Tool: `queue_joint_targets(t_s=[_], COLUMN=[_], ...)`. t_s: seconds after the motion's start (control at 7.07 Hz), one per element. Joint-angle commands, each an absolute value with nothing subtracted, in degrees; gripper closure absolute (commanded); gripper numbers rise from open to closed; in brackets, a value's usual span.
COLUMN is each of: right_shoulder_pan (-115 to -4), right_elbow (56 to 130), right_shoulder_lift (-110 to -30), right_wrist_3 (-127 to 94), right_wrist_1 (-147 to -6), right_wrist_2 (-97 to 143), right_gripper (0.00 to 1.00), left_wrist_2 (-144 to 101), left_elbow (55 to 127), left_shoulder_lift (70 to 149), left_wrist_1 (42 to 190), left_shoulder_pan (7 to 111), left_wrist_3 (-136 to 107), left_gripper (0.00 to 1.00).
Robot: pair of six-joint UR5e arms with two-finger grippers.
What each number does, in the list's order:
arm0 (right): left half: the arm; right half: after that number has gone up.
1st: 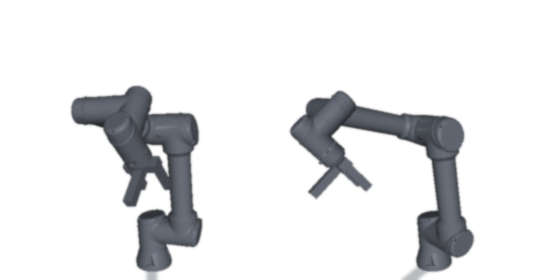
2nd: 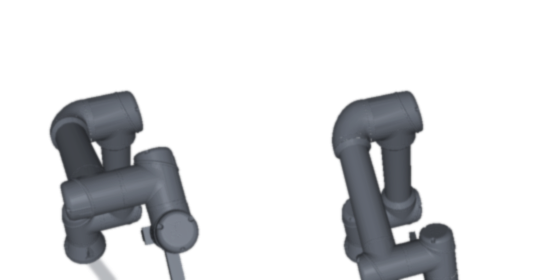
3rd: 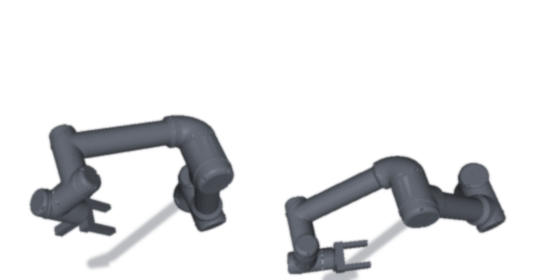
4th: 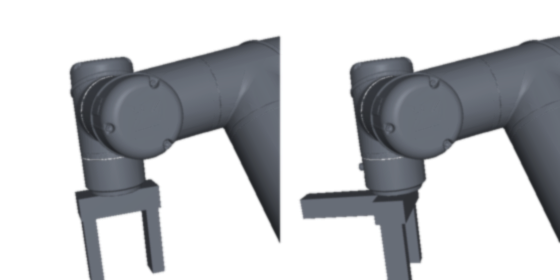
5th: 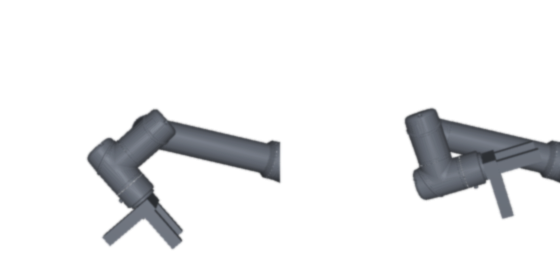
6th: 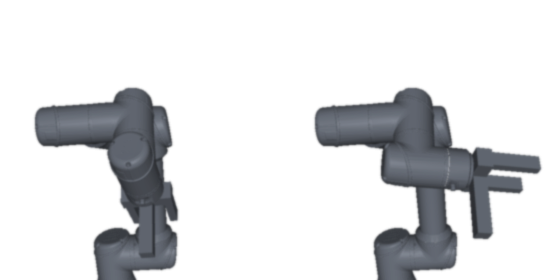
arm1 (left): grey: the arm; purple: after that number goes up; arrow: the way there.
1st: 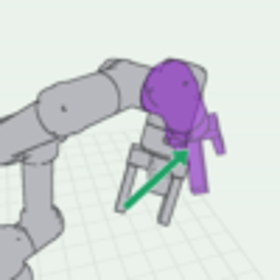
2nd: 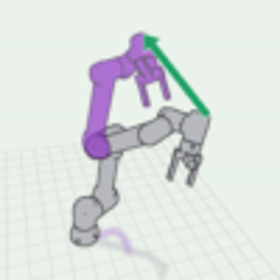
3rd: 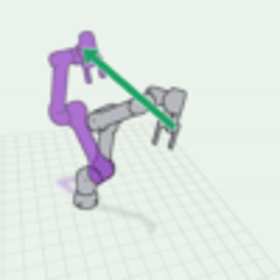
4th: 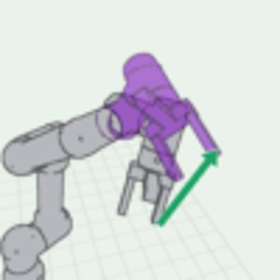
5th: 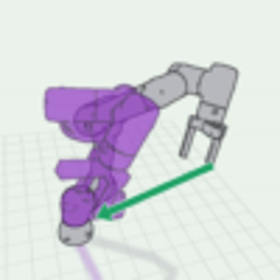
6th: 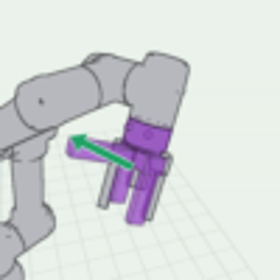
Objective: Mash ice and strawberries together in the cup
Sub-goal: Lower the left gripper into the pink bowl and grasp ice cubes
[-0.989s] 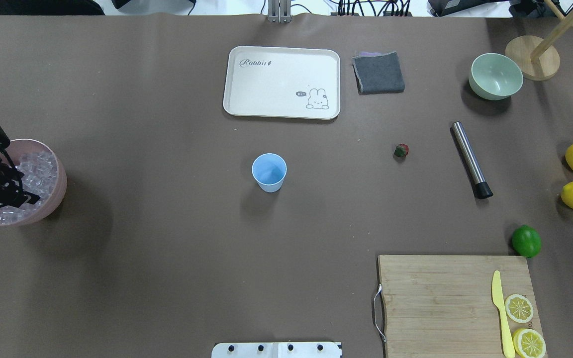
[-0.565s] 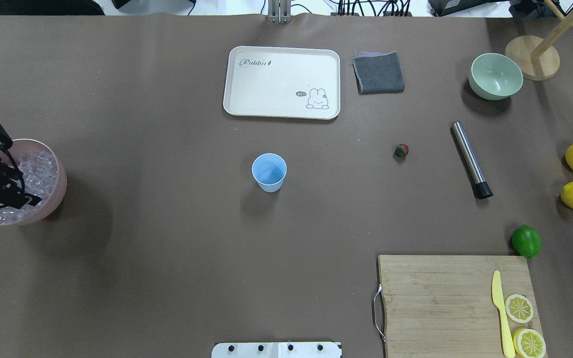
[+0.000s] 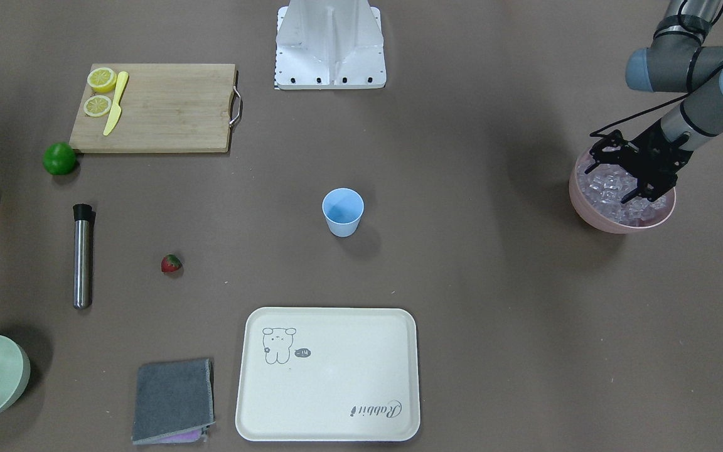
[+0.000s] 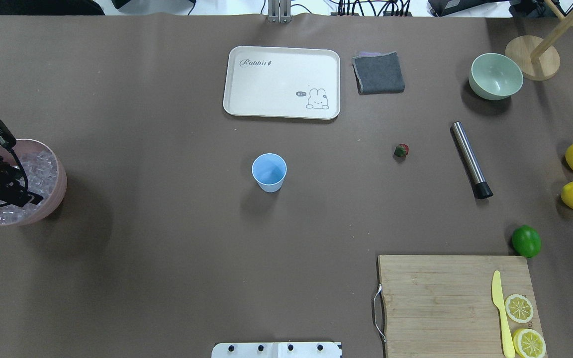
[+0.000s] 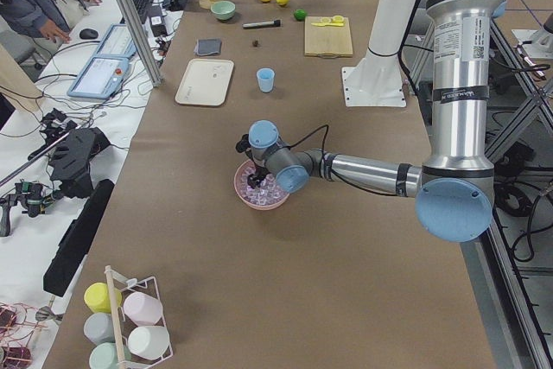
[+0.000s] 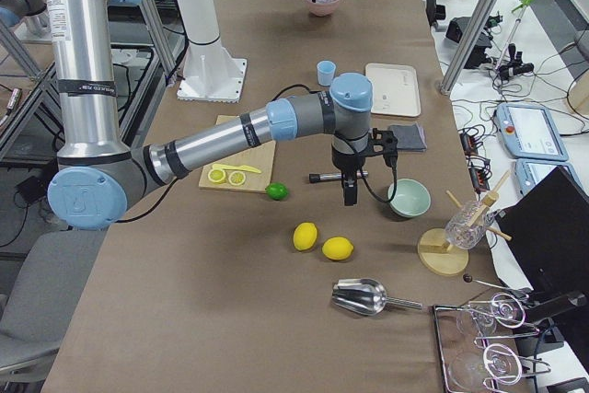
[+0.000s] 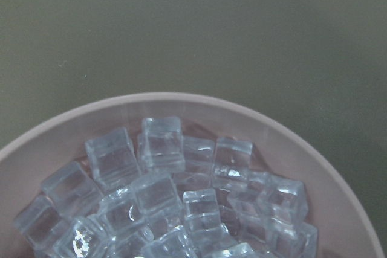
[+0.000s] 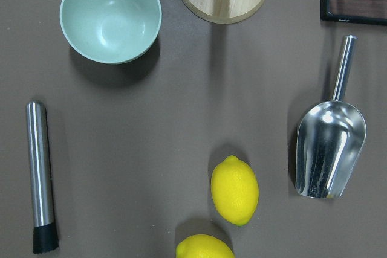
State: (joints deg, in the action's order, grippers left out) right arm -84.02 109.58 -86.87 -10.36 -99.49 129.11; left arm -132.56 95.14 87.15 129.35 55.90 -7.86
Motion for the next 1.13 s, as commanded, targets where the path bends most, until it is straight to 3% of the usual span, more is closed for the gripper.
queue_joint_targets(t_s=[0.0,0.28,0.99], right_shoulder_pan=[-84.0,-84.1,-84.5], right_elbow=[110.2,110.9,111.7], right_shoulder_lift=[-86.7,-87.0,-86.9], right_wrist_3=[-10.3,-9.8,-10.2], right_wrist_1=[-99.5,-99.5,-99.5], right_wrist_2=[129.1,129.1,128.9], right_gripper=[0.00,0.00,0.00], left_wrist_2=[-132.1,-132.7,-137.8], left_elbow=[95.0,95.4,96.5], left_shoulder_lift=[86.9,86.2,87.4], left_wrist_1=[129.5,129.6,129.1], left_shoulder_pan=[55.9,55.9,60.7], left_wrist_3=[-7.8,-7.6,-7.6], left_gripper=[0.43,0.98,1.00])
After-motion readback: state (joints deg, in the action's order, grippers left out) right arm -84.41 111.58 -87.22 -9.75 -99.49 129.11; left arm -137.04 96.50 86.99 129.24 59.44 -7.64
